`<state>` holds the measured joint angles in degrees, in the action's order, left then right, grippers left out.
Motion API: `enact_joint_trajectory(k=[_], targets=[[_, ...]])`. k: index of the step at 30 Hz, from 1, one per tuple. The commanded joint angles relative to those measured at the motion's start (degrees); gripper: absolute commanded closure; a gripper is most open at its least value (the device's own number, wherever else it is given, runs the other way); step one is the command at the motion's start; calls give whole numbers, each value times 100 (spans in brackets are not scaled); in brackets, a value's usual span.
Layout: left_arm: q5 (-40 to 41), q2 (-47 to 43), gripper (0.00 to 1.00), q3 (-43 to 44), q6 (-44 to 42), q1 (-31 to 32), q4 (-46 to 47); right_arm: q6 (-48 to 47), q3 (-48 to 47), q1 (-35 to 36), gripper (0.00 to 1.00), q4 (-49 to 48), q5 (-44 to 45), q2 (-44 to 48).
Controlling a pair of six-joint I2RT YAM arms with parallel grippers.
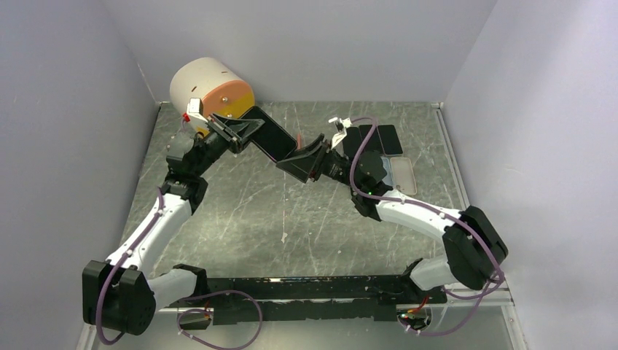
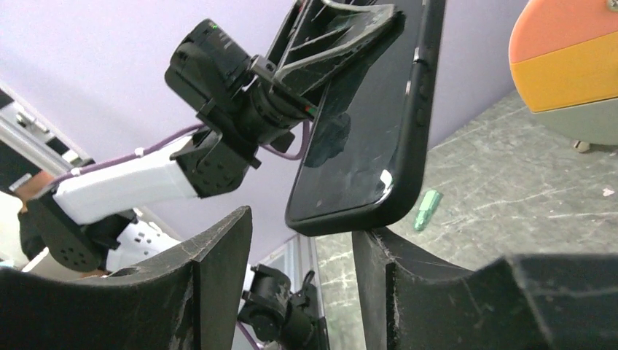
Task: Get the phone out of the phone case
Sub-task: Remove the phone case from the phone.
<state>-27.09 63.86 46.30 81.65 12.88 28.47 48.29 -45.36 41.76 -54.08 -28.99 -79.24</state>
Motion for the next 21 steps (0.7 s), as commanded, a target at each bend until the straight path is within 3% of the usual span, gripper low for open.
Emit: enact_joint_trajectory(k=[1, 8, 13, 16, 21], targets=[[-34, -267, 97, 19, -115, 148, 289, 587, -311, 25, 46, -959, 416, -263], [-52, -282, 97, 64, -136, 170, 224, 607, -427, 51, 57, -1027, 404, -514], [-91, -181, 97, 266, -15, 124, -471, 173, -642, 51, 83, -913, -333, -709], [-249, -82, 97, 278, 192, 28, -520, -349, -719, 51, 93, -642, -835, -742], [-395, -1, 98, 463, 176, -5, -858, -1164, -791, 40, 93, -11, -1261, -702]])
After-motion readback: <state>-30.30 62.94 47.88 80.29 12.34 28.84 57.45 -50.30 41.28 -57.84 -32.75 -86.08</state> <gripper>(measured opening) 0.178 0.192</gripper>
